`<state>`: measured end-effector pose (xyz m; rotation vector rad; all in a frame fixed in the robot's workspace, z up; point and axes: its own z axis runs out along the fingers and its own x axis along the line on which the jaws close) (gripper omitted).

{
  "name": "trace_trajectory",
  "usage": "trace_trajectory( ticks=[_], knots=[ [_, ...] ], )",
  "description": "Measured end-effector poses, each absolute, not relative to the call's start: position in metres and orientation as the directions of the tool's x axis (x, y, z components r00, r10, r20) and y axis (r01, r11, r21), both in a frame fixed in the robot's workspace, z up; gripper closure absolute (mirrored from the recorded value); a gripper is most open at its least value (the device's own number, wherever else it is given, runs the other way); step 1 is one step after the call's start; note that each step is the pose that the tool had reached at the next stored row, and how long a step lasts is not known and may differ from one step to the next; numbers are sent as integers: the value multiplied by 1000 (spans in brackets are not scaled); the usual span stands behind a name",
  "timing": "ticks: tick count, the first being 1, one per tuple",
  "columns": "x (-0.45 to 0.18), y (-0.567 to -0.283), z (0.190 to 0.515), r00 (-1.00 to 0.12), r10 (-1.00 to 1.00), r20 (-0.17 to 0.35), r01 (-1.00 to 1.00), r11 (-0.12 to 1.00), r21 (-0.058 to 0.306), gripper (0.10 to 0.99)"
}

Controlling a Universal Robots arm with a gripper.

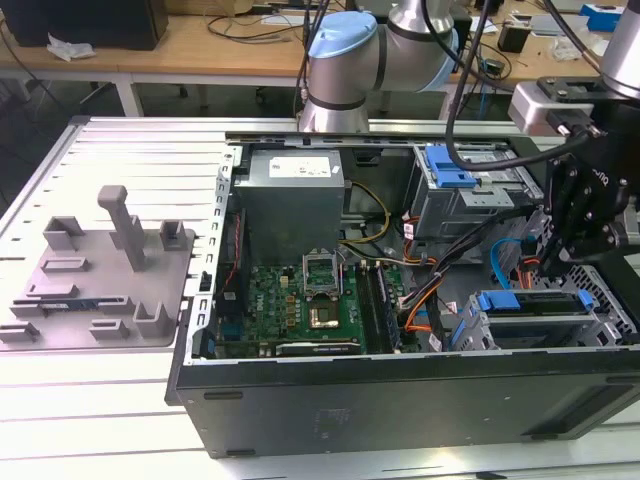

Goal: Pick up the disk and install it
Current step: 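Insert the first disk wire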

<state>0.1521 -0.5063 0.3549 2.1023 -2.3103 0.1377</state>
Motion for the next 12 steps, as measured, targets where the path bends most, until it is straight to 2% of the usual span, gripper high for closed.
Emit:
trace_trajectory(
  ticks=[5,12],
  knots=[
    [153,-514,354,-86,-994,69,-995,82,-47,922],
    [161,-522,353,-81,-995,52,-997,80,-12,922]
  ],
)
